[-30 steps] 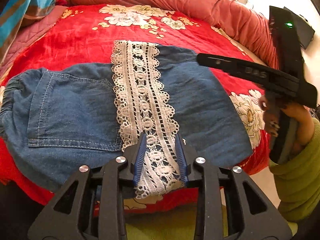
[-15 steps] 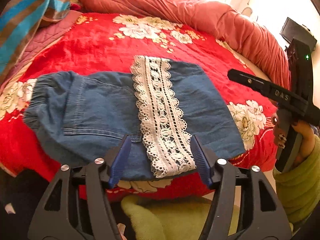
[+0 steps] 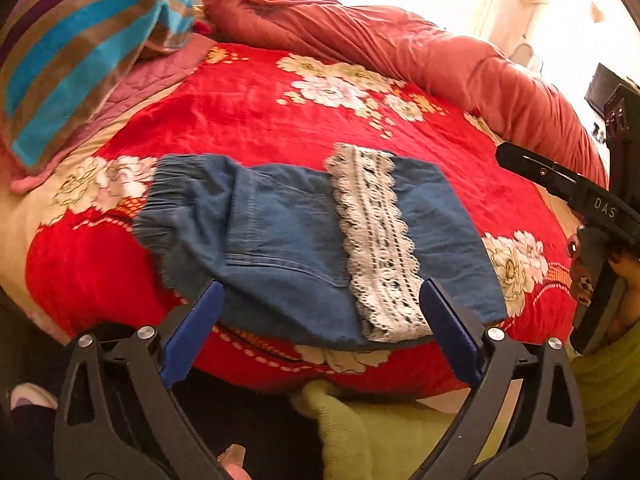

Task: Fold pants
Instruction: 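Grasp the folded pants edge with the right gripper and lift it, then fold the held pants over onto themselves with the right gripper and release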

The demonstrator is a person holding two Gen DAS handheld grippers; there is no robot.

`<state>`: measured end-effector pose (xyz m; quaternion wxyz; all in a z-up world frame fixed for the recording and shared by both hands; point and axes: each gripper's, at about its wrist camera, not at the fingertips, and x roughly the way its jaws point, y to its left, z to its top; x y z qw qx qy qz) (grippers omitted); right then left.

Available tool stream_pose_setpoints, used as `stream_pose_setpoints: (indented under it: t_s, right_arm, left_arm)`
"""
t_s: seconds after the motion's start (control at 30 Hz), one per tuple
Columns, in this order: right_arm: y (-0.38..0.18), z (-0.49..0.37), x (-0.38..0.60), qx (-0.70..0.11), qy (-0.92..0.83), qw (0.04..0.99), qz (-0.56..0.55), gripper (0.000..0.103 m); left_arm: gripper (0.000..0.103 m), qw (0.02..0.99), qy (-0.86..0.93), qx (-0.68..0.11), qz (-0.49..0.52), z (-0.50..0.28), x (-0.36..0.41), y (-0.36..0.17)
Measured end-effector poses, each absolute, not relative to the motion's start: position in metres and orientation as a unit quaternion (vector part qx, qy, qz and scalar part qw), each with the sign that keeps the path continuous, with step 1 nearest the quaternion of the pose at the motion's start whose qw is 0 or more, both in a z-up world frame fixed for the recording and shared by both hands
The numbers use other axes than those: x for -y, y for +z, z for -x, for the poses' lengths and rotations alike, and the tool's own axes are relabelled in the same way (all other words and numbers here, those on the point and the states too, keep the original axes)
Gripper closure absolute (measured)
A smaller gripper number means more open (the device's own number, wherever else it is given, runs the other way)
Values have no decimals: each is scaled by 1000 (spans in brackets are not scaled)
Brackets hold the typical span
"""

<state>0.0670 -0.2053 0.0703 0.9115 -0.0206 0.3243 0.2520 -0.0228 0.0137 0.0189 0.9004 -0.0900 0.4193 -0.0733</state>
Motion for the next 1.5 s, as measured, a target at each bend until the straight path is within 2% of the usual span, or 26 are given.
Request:
stream_pose_setpoints:
  t_s: [0.3, 0.57, 0.67, 0.7, 0.77, 1.07, 1.2, 1.27, 1.33, 1.37, 1.4, 1.43, 1.5]
  right_arm:
    - [78, -86, 146, -338, 318, 884, 55, 7]
    - [62, -108, 65, -375, 399, 829, 114, 7]
    - [53, -115, 36, -386, 418, 810, 145, 7]
    - [49, -118, 23, -397, 429, 796, 156, 7]
    - [43, -124, 7, -409, 440, 781, 169, 7]
    - [-5, -140, -53, -464, 486, 711, 205, 9]
    - [-28, -142, -64, -487, 512, 682, 189, 18]
    - [-29, -144, -57, -486, 516, 685, 170, 32]
    - [-23, -148, -46, -483, 520, 689, 146, 51]
    - [-19, -149, -39, -479, 526, 690, 132, 55]
    - [-11, -149, -27, -472, 532, 693, 116, 63]
    - [-6, -150, -18, -468, 537, 695, 102, 68]
    - [4, -154, 8, -456, 553, 695, 56, 69]
  left_arm:
    - [10, 892, -25, -419, 167, 25, -70, 10]
    - [11, 869, -28, -426, 249, 20, -107, -12]
    - [28, 863, -37, -430, 263, 16, -107, -20]
    - [39, 862, -42, -430, 265, 15, -106, -22]
    - [51, 860, -53, -431, 267, 10, -104, -24]
    - [54, 857, -60, -438, 264, 1, -108, -37]
    - [52, 855, -64, -443, 262, 0, -108, -39]
    - [48, 854, -72, -445, 260, 0, -107, -38]
    - [43, 853, -76, -442, 267, 2, -109, -36]
    - [41, 852, -80, -439, 274, 5, -110, -35]
    - [38, 852, -82, -435, 280, 6, -112, -33]
    - [34, 853, -83, -431, 283, 7, -112, -30]
    - [29, 855, -88, -424, 285, 9, -109, -25]
